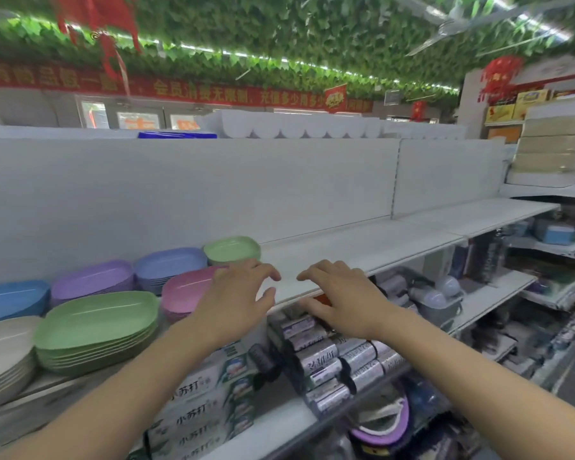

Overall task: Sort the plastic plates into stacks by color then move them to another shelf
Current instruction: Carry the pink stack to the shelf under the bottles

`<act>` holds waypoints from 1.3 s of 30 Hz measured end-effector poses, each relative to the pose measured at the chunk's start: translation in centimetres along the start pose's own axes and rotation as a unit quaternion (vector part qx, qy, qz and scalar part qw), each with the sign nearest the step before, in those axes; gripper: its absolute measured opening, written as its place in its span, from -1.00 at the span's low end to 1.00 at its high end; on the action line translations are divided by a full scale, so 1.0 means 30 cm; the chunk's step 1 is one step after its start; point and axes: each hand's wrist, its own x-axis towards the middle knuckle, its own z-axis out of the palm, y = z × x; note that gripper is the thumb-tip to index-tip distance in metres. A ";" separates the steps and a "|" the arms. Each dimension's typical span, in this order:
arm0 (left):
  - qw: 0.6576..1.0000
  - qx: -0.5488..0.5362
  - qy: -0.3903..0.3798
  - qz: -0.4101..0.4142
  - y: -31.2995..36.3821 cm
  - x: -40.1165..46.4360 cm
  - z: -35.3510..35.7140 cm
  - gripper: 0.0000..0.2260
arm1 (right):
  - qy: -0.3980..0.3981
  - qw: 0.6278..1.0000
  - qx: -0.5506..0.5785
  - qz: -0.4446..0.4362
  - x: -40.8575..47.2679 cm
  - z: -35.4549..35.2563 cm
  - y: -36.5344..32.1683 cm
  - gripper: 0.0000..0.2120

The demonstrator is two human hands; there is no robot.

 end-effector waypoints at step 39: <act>0.962 0.157 -0.006 -0.224 0.089 -0.610 -0.304 -0.70 | 0.011 0.964 0.206 -0.169 -0.119 -0.003 -0.327 -0.75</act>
